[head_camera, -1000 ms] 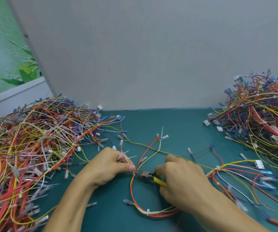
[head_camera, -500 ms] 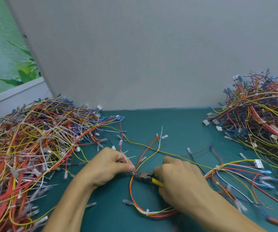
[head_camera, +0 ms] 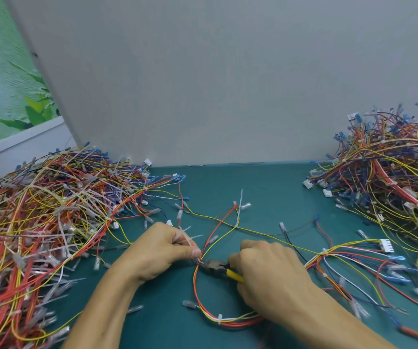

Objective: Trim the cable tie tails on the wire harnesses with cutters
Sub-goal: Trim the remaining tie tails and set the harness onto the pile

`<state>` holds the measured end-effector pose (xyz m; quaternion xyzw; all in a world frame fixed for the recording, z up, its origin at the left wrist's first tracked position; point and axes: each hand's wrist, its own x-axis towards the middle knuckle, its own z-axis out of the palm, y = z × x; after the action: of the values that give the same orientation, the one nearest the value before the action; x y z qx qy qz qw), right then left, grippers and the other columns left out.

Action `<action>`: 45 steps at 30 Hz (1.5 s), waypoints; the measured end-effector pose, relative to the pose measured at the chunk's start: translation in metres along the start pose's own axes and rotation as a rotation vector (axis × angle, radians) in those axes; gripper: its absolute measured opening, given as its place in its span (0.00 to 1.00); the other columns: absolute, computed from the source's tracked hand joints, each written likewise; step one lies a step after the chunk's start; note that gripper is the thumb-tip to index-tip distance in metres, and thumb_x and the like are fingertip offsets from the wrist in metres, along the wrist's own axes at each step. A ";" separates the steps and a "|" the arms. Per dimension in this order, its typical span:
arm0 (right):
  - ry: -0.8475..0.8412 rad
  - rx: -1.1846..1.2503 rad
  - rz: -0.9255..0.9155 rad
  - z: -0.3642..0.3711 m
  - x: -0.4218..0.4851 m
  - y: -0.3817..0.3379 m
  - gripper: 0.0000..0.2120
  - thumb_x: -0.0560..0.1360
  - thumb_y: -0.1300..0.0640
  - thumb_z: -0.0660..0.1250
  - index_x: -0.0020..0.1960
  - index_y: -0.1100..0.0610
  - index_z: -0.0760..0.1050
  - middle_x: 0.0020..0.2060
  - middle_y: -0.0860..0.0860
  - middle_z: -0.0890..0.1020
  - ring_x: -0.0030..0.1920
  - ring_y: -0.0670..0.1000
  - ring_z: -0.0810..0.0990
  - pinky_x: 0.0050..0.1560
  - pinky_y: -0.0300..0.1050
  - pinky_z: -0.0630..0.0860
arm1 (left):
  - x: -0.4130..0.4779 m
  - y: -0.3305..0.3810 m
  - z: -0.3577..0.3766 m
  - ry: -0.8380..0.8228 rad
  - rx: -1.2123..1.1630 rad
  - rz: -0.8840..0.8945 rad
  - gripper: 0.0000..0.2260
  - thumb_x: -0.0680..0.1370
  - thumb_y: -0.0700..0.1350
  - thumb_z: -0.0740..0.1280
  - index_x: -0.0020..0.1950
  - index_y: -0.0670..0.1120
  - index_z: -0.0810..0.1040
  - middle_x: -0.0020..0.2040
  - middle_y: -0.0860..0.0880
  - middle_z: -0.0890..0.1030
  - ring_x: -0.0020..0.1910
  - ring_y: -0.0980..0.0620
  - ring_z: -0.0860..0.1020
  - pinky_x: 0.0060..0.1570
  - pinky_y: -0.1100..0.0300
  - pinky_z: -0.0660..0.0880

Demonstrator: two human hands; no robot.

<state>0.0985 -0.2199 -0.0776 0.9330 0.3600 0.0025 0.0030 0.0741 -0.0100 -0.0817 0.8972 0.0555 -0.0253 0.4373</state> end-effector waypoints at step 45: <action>-0.036 0.306 0.364 -0.011 0.007 0.082 0.04 0.74 0.54 0.60 0.46 0.53 0.70 0.37 0.51 0.70 0.43 0.60 0.72 0.40 0.47 0.68 | 0.038 0.018 0.049 0.323 -0.278 -0.024 0.07 0.74 0.43 0.72 0.37 0.52 0.83 0.26 0.52 0.72 0.26 0.54 0.68 0.29 0.63 0.64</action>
<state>0.1587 -0.2762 -0.0659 0.9720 0.1820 -0.0682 -0.1325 0.1138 -0.0571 -0.1016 0.8199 0.1387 0.1217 0.5420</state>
